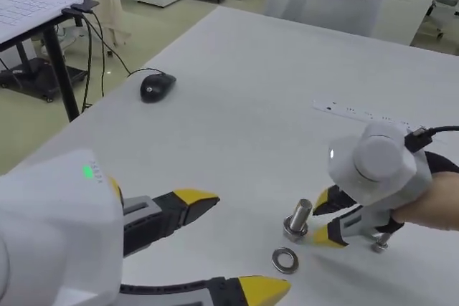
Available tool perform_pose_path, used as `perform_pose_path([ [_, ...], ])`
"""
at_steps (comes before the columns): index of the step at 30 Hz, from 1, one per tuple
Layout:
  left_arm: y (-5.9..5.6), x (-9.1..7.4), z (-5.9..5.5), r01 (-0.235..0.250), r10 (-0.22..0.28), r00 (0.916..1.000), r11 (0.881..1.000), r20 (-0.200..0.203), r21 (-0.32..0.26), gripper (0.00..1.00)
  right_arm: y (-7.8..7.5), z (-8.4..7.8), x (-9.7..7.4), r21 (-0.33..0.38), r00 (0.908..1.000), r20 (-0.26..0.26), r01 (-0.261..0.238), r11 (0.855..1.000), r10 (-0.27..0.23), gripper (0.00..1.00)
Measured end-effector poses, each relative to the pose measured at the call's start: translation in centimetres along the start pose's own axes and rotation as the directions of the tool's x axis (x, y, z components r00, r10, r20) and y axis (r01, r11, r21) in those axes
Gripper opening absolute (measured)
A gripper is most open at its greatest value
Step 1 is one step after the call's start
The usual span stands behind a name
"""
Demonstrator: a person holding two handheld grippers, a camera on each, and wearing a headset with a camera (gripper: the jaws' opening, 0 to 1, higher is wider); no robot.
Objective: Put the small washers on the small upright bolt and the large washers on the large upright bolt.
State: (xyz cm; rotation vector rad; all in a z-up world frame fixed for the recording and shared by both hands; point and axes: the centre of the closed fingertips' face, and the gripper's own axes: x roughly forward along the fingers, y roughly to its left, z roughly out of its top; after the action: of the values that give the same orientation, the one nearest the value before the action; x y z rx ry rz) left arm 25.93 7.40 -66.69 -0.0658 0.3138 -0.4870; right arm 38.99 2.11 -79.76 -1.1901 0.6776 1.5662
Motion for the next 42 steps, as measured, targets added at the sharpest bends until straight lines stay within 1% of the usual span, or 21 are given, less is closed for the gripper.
perform_pose_path([
  [5, 0.0, -0.2, -0.1, 0.006, -0.006, 1.0, 1.0, -0.002, 0.009, 0.6, 1.1, -0.4, -0.5, 0.02, 1.0, 0.006, -0.002, 1.0, 0.002, 0.25],
  [8, -0.4, -0.2, 0.0, 0.015, -0.015, 0.9999, 1.0, 0.0, 0.018, 0.6, 1.9, -0.3, -0.6, 0.026, 0.9999, 0.014, -0.011, 1.0, 0.01, 0.25],
  [13, -0.7, -0.2, 0.3, 0.017, -0.017, 0.9999, 1.0, 0.003, 0.026, 0.6, 3.2, 0.0, -0.1, 0.042, 0.9992, 0.026, -0.03, 0.999, 0.029, 0.25],
  [18, -0.8, -0.5, 0.3, 0.018, -0.018, 0.9998, 0.999, 0.002, 0.032, 0.6, 4.1, 0.4, 0.7, 0.049, 0.9985, 0.031, -0.047, 0.998, 0.046, 0.25],
  [23, -0.7, -0.7, 0.5, 0.015, -0.015, 0.9999, 0.999, 0.007, 0.032, 0.6, 4.3, 0.9, 1.2, 0.059, 0.9979, 0.036, -0.056, 0.997, 0.054, 0.27],
  [27, -0.5, -0.8, 0.4, 0.011, -0.011, 0.9999, 1.0, 0.005, 0.03, 0.6, 4.4, 1.1, 1.7, 0.071, 0.9974, 0.038, -0.064, 0.995, 0.061, 0.28],
  [30, -0.3, -0.8, 0.3, 0.006, -0.006, 1.0, 0.999, 0.002, 0.031, 0.6, 4.5, 1.3, 2.1, 0.068, 0.9971, 0.036, -0.07, 0.995, 0.067, 0.34],
  [31, -0.3, -0.8, 0.2, 0.004, -0.004, 1.0, 1.0, 0.004, 0.027, 0.6, 4.4, 1.3, 2.4, 0.078, 0.997, 0.035, -0.071, 0.994, 0.068, 0.36],
  [35, -0.3, -0.8, 0.3, 0.004, -0.004, 1.0, 1.0, 0.008, 0.022, 0.6, 4.6, 1.7, 3.0, 0.092, 0.996, 0.045, -0.081, 0.992, 0.077, 0.36],
  [36, -0.4, -0.8, 0.3, 0.004, -0.004, 1.0, 1.0, 0.007, 0.022, 0.6, 4.5, 2.3, 3.0, 0.113, 0.9941, 0.076, -0.085, 0.99, 0.077, 0.36],
  [37, -0.4, -0.8, 0.3, 0.003, -0.003, 1.0, 1.0, 0.005, 0.024, 0.6, 4.5, 2.2, 3.1, 0.107, 0.9948, 0.068, -0.083, 0.991, 0.076, 0.36],
  [40, -0.4, -0.7, 0.2, 0.002, -0.002, 1.0, 1.0, 0.004, 0.02, 0.6, 4.5, 3.0, 3.4, 0.117, 0.9925, 0.094, -0.089, 0.989, 0.078, 0.36],
  [42, -0.3, -0.6, 0.3, 0.0, 0.0, 1.0, 1.0, 0.007, 0.02, 0.6, 4.6, 3.0, 3.4, 0.11, 0.9925, 0.09, -0.092, 0.99, 0.082, 0.35],
])
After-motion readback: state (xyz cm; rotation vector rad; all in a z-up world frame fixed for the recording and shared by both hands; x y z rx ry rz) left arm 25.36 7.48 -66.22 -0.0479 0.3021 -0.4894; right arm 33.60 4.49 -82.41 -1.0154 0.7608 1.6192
